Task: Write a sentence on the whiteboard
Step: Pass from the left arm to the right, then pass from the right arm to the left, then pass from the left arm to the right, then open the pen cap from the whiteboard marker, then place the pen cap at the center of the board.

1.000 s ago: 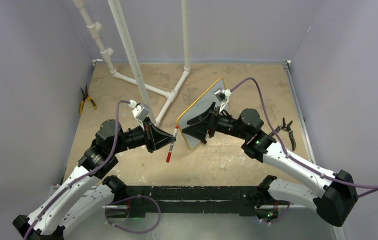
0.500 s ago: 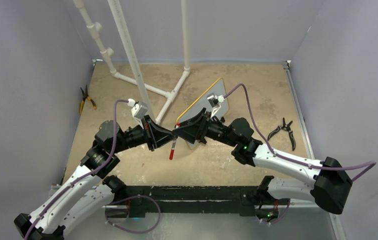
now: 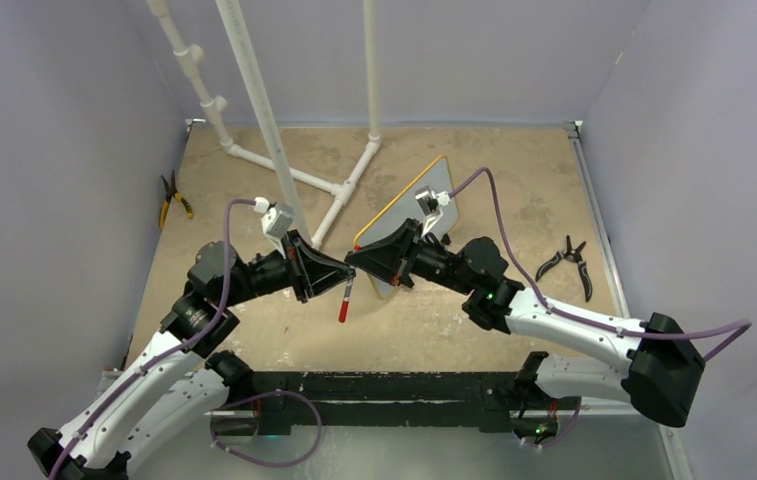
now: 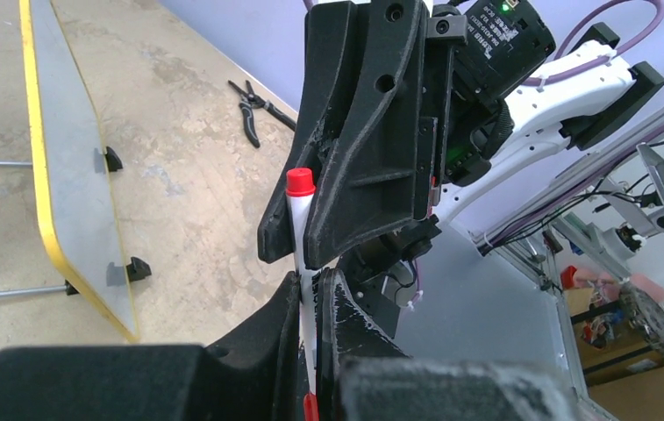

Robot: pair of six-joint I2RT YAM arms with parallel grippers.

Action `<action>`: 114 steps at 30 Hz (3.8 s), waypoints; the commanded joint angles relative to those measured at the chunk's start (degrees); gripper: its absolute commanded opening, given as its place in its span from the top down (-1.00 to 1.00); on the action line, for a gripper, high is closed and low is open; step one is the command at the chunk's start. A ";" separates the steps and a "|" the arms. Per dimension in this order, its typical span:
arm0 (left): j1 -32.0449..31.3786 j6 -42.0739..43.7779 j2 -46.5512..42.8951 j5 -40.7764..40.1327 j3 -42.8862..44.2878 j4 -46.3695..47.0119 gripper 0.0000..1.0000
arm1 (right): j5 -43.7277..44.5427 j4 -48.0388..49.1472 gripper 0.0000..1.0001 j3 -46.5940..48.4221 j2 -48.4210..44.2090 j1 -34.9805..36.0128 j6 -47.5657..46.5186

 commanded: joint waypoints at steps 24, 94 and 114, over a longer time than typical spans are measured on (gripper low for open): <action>-0.27 6.06 2.77 9.62 0.54 -11.10 -0.03 | 6.02 -4.60 1.00 3.53 -6.04 0.31 -4.72; -8.99 14.59 7.48 7.99 0.80 -17.17 1.00 | 21.85 -21.70 1.00 13.40 -16.09 -3.84 -10.29; -9.80 -6.55 11.73 -37.78 -11.54 -15.13 1.00 | 29.48 -28.23 1.00 8.75 -24.36 -4.19 -20.44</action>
